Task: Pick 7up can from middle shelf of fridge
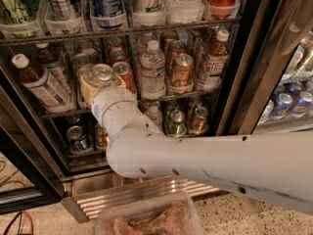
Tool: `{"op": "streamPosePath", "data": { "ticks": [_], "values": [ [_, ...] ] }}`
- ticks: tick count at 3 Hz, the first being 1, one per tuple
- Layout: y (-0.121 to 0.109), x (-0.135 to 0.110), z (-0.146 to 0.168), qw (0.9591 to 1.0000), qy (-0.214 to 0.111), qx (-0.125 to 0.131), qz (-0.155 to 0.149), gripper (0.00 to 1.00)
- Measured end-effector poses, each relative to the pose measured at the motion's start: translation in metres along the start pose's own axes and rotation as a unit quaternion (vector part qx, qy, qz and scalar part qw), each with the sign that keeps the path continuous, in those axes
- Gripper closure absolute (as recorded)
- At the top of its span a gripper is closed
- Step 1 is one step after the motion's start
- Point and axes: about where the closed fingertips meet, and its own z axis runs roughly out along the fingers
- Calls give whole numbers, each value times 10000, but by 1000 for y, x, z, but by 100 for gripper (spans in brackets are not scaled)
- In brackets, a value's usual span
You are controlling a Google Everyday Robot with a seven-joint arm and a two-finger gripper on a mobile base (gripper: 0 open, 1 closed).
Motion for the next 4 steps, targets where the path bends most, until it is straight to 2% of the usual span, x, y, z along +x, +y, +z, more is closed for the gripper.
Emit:
{"op": "streamPosePath", "data": {
  "ticks": [1, 2, 3, 4],
  "values": [
    [-2, 4, -12, 9981, 538, -68, 276, 100],
    [10, 20, -15, 9955, 869, -270, 274, 100],
    [6, 18, -20, 9954, 819, -225, 451, 100],
    [0, 31, -50, 9931, 744, -23, 908, 100]
  ]
}}
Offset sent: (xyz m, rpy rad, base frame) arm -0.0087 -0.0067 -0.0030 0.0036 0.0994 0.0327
